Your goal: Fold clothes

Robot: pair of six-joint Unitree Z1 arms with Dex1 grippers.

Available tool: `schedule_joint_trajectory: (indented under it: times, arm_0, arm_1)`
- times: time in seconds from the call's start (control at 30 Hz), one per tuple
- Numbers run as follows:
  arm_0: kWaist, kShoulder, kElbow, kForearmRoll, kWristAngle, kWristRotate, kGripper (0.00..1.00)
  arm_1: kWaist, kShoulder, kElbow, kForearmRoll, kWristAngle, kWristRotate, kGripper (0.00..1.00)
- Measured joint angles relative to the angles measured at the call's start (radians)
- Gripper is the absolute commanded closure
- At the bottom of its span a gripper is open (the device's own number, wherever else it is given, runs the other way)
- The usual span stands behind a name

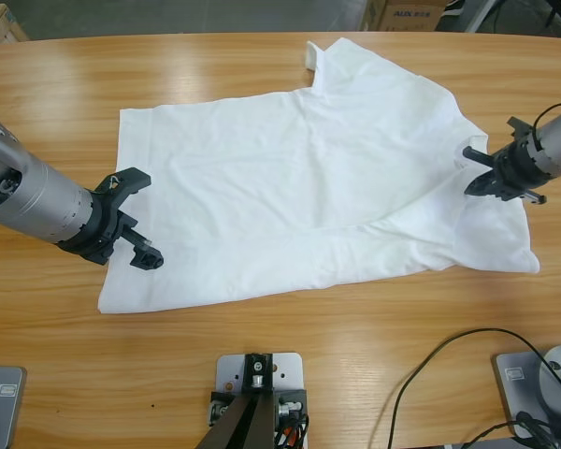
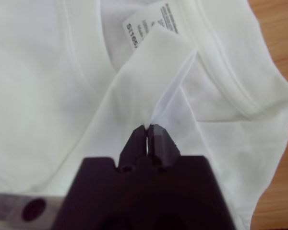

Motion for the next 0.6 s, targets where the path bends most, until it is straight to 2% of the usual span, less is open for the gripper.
schedule_joint_trajectory:
  times: [0.17,0.4,0.6]
  arm_0:
    - [0.000,0.000,0.002,-0.008,0.000,0.000,0.023]
    - [0.000,0.002,0.007,-0.031,0.000,0.000,0.023]
    - [0.000,0.002,0.047,-0.065,0.000,-0.001,0.023]
  arm_1:
    - [0.022,-0.091,-0.001,0.096,-0.015,0.105,1.000]
    - [0.104,-0.186,-0.002,0.188,-0.014,0.382,1.000]
    - [0.114,-0.218,-0.129,0.295,-0.014,0.447,1.000]
